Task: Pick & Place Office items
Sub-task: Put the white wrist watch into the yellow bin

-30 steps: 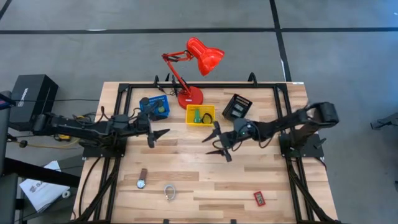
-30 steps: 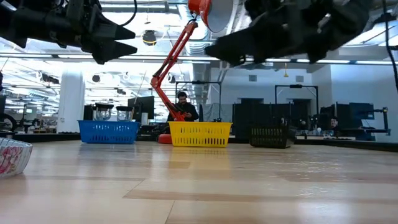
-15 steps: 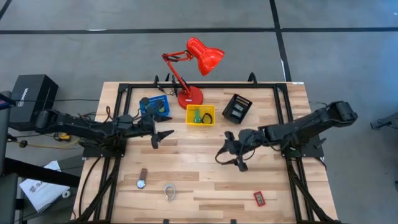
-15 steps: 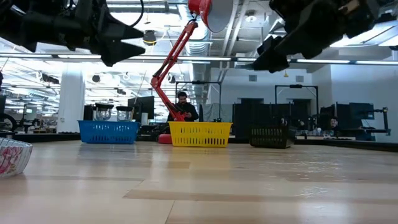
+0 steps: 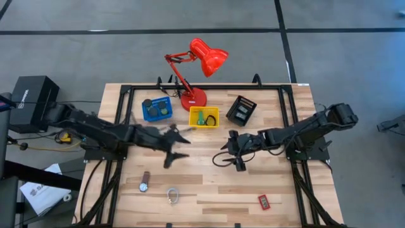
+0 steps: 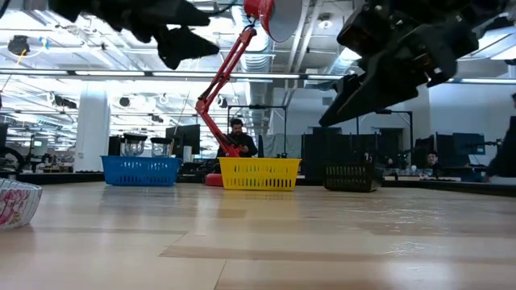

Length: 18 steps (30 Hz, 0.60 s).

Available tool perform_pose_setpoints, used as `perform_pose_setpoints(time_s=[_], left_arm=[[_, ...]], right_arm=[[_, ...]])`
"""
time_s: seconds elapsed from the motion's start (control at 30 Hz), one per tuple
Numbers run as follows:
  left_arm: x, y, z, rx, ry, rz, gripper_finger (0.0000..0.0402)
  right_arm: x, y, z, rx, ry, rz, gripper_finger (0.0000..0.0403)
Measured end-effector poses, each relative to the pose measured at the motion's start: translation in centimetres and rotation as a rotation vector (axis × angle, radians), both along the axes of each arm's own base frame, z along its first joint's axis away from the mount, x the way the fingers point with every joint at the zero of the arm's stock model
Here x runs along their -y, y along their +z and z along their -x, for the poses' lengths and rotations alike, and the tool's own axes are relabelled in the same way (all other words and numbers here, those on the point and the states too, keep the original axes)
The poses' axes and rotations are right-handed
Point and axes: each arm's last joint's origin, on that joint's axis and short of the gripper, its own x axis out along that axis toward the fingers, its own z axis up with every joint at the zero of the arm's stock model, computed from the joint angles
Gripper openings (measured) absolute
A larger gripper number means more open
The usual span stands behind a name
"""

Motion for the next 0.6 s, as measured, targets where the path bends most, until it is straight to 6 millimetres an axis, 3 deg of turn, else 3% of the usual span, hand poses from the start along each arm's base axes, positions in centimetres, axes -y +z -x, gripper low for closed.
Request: perform_pose_setpoints(time_s=[0.13, 0.27, 0.4, 0.6], left_arm=[[2.6, -0.1, -2.1, -0.305, -0.038, -0.034, 0.0262], [5.3, -2.2, -3.1, -0.537, -0.121, -0.034, 0.0261], [7.9, -4.9, -2.9, -0.684, -0.210, 0.017, 0.0258], [10.9, -7.3, -1.9, -0.791, -0.248, 0.045, 0.0257]], right_arm=[[0.2, -0.4, -0.1, -0.019, -0.023, -0.013, 0.0245], [0.3, -0.6, -0.2, -0.025, -0.028, -0.017, 0.0245], [0.3, -1.0, -0.3, -0.039, -0.029, -0.015, 0.0245], [0.2, -1.5, -0.6, -0.046, -0.035, -0.021, 0.0245]])
